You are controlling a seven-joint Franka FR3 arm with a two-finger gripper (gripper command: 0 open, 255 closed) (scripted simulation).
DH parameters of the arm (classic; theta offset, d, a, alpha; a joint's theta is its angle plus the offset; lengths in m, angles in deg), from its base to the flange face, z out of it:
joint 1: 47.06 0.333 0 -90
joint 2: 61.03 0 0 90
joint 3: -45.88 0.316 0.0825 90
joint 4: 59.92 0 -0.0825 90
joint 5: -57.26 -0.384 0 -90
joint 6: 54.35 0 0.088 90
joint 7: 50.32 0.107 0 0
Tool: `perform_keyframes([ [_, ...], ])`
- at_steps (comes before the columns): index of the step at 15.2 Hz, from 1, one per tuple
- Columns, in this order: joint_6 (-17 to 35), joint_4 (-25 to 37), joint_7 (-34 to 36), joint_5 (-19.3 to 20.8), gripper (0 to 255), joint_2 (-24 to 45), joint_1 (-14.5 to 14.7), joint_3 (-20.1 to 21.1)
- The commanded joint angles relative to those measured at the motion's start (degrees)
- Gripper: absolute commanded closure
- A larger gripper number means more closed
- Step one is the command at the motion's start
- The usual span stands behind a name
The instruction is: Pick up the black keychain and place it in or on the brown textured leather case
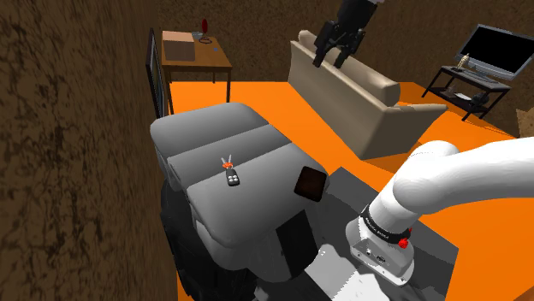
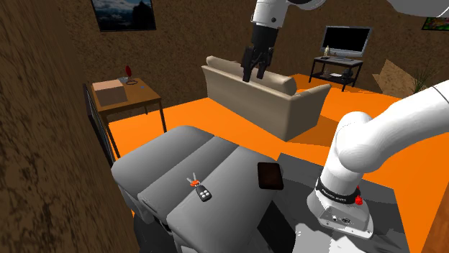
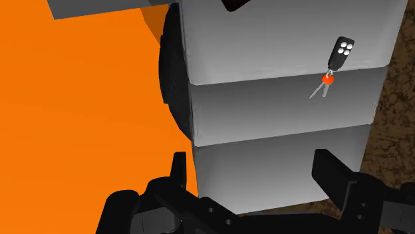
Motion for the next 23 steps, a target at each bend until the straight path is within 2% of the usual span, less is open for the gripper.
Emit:
perform_keyframes([
  [1,0.00,0.00,0.00,0.00,0,0.00,0.00,0.00],
  [12,12.00,-6.99,12.49,-5.08,0,8.09,2.99,11.83],
  [18,18.98,-7.40,19.49,-6.73,0,16.30,4.30,18.27],
  [23,24.69,-5.86,25.84,-6.48,0,25.02,4.88,23.50],
])
